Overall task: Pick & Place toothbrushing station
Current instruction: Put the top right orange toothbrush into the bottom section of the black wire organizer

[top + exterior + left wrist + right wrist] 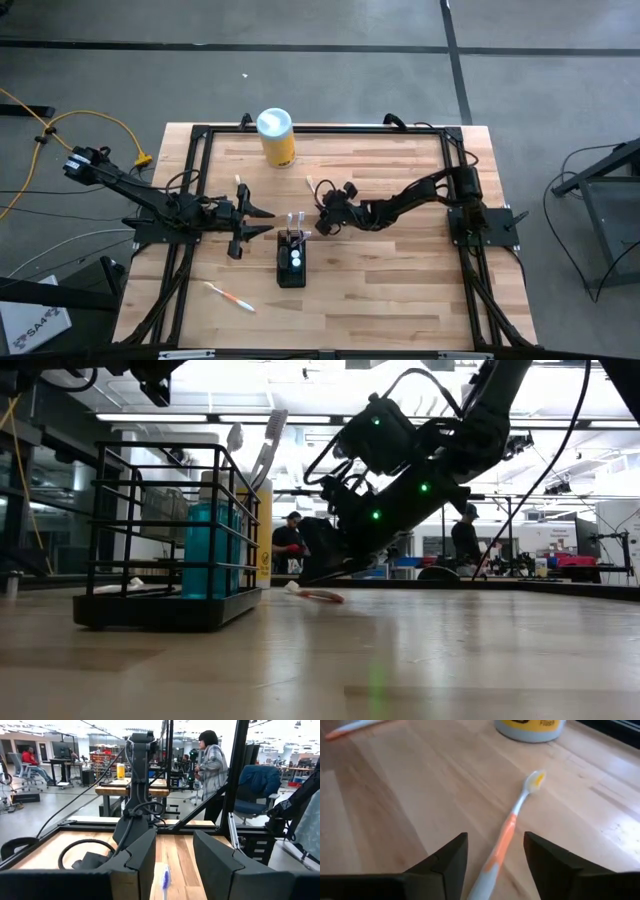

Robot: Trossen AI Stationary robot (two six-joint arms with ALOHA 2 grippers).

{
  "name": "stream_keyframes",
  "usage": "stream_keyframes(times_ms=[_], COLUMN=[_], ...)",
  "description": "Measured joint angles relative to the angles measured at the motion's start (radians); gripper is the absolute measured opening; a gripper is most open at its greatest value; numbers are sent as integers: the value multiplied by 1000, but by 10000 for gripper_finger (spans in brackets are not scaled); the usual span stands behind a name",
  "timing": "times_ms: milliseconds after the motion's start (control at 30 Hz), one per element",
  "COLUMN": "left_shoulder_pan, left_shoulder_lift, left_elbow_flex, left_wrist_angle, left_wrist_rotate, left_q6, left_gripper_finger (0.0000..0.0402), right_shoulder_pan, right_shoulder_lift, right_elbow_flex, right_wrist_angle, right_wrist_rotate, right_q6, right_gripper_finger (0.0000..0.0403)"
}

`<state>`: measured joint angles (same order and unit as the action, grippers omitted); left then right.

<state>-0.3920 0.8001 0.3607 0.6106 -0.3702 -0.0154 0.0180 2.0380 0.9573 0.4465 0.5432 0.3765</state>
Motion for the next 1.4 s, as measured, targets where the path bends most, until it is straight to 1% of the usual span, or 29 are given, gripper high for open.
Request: stream_keyframes(times_ms=[433,533,700,867,967,1133,1400], left_shoulder_pan=[0,0,0,0,0,0,0], left_shoulder_lift=[0,0,0,0,0,0,0], left_elbow_flex=[0,0,0,0,0,0,0], left_wrist_angle=[-5,-6,-9,-14,-14,-13,-12], left_wrist_rotate=[0,0,0,0,0,0,0], left_q6=[0,0,0,-1,-1,-4,-4], left_gripper_finger=[129,129,129,129,129,129,129], right_shoulder_pan=[-14,-11,-5,8,8,6,8], right_shoulder_lift=[1,30,80,90,92,92,92], right_elbow_flex=[0,1,6,6,6,5,5], right_wrist_angle=[-42,-37,-1,12,23,22,23], right_wrist_rotate=[4,0,5,52,58,19,-20], right_q6=[23,26,77,64,42,47,62], right_gripper_finger=[186,186,186,185,181,153,75])
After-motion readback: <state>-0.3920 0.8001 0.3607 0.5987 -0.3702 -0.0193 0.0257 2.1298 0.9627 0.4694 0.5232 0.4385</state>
